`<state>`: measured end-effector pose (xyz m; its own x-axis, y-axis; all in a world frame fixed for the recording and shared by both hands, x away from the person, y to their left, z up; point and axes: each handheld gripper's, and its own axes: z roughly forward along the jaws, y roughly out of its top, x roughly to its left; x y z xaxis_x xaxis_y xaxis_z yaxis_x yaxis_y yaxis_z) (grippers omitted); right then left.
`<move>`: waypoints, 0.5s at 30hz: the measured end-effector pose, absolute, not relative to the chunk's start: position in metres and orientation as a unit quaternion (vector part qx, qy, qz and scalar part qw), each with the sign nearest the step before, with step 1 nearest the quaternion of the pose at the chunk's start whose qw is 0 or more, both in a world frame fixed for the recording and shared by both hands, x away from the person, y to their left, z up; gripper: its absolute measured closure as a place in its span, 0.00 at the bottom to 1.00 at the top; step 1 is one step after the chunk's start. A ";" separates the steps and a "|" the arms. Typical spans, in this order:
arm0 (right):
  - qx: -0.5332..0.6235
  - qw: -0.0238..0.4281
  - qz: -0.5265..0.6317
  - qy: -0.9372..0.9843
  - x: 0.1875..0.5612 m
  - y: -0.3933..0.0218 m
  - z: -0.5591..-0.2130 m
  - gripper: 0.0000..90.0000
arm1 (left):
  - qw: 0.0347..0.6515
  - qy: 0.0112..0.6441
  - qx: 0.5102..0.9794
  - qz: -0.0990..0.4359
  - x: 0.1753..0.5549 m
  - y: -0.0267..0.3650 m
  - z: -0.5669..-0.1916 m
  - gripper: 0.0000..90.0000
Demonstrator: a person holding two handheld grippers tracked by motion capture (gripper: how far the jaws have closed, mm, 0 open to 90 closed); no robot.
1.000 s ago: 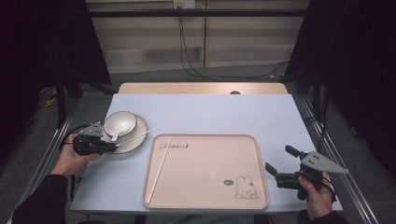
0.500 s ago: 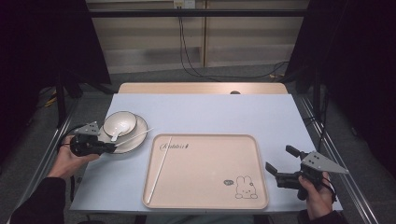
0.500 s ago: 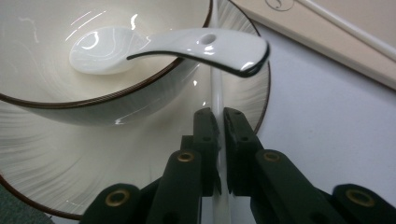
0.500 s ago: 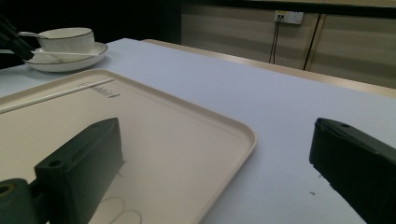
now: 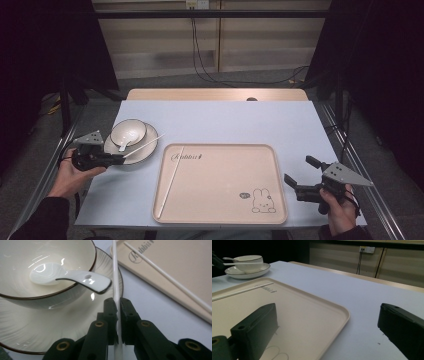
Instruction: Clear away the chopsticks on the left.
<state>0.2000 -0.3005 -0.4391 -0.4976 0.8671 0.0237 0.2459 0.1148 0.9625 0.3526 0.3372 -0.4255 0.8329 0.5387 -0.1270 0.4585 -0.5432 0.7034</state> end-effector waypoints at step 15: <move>0.406 0.294 0.528 0.685 0.200 -0.300 -0.439 0.02 | 0.408 0.329 0.849 0.068 0.318 0.334 -0.409 0.94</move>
